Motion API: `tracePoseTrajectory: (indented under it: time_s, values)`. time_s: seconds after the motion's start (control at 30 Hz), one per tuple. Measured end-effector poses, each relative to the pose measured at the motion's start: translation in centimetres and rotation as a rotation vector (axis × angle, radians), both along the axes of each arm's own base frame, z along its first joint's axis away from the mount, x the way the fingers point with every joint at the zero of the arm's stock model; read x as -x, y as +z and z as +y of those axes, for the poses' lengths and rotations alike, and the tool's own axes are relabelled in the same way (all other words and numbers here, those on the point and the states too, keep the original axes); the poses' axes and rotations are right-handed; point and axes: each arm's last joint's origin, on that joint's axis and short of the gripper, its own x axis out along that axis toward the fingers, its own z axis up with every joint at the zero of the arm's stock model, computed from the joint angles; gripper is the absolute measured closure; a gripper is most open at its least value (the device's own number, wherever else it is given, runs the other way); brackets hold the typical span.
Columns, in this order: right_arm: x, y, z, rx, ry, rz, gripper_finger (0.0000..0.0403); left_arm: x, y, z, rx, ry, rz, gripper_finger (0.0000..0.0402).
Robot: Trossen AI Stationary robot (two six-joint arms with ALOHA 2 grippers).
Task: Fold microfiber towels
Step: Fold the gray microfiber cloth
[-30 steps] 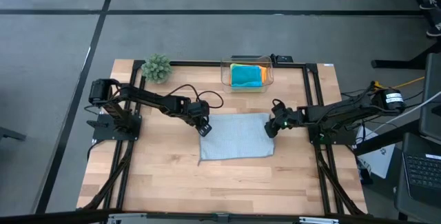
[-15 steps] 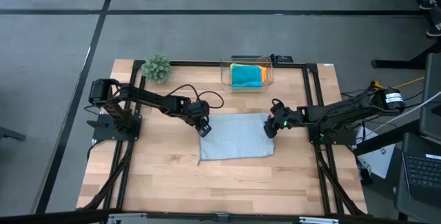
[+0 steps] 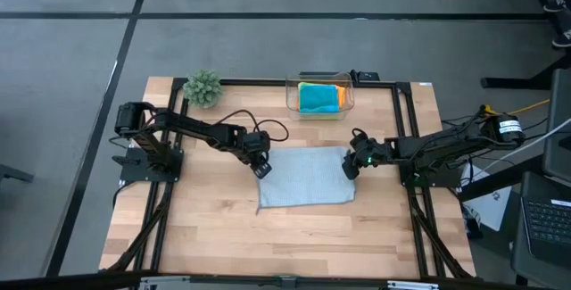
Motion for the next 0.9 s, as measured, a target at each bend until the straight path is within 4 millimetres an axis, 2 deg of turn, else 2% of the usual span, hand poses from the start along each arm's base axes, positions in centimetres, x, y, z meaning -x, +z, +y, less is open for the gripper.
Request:
tracePoseTrajectory:
  time_s: [0.37,0.7,0.9]
  values:
    - [-0.02,0.01,0.0,0.013,0.018,0.003,0.0399,0.01,-0.01,-0.03,0.003,0.02,0.002,0.0309]
    - [-0.02,0.02,0.0,0.014,0.018,0.002,0.0399,-0.34,-0.38,-0.51,-0.02,0.019,-0.006,0.0263]
    - [-0.03,0.02,0.0,0.014,0.018,0.002,0.0399,-0.34,-0.38,-0.62,0.014,0.004,-0.007,0.0265]
